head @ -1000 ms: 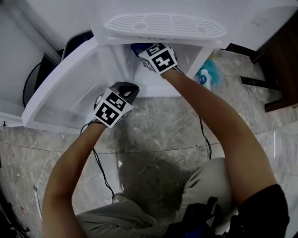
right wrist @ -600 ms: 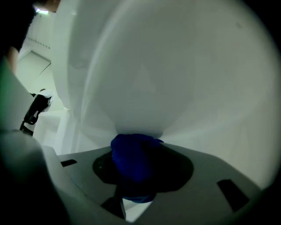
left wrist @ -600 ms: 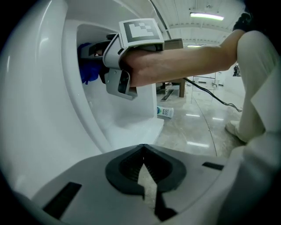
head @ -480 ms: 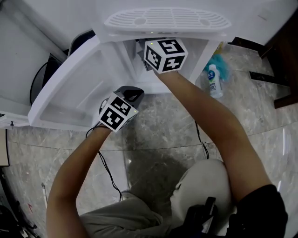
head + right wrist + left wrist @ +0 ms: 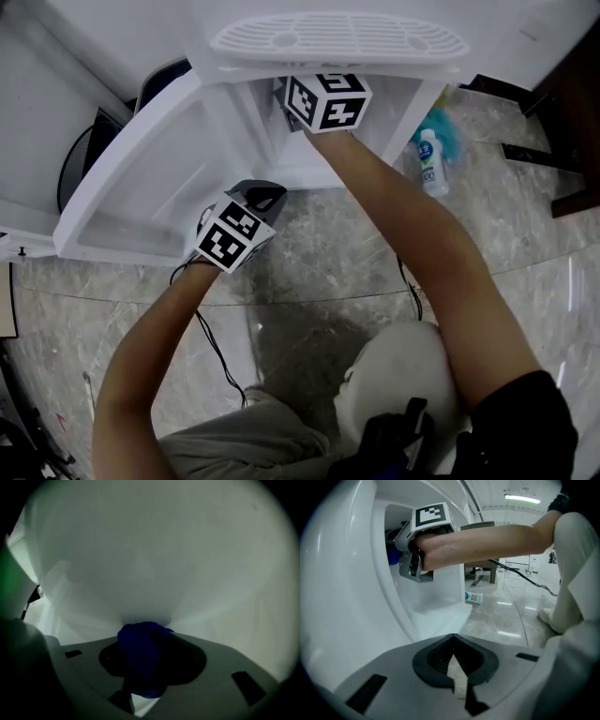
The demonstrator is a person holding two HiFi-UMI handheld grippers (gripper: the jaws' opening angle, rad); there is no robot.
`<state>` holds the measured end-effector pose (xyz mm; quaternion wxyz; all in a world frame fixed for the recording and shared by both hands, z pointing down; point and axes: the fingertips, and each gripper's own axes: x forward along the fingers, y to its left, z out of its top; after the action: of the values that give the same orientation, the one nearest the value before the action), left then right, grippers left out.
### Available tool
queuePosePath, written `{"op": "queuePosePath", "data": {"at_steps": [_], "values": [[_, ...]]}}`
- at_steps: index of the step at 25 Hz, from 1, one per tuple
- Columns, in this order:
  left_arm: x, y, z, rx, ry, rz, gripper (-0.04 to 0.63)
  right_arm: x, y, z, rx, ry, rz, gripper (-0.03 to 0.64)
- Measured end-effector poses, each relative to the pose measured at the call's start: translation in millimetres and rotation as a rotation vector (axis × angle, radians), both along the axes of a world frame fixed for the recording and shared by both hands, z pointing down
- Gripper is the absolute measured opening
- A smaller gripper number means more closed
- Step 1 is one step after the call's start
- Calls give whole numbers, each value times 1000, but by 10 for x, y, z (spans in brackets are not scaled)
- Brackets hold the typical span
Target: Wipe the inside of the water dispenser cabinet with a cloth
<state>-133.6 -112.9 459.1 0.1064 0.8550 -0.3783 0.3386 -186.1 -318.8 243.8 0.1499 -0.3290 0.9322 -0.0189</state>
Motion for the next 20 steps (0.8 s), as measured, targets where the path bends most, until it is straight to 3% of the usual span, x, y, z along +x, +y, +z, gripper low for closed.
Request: {"op": "queuePosePath", "data": {"at_steps": [5, 12, 20], "values": [[-31, -67, -10, 10, 0, -2, 5, 51, 198, 4, -18, -52, -30, 144], [-134, -56, 30, 1, -9, -25, 5, -12, -113, -17, -4, -17, 28, 138], [13, -44, 81, 14, -43, 39, 5, 36, 185, 152, -21, 17, -36, 137]]}}
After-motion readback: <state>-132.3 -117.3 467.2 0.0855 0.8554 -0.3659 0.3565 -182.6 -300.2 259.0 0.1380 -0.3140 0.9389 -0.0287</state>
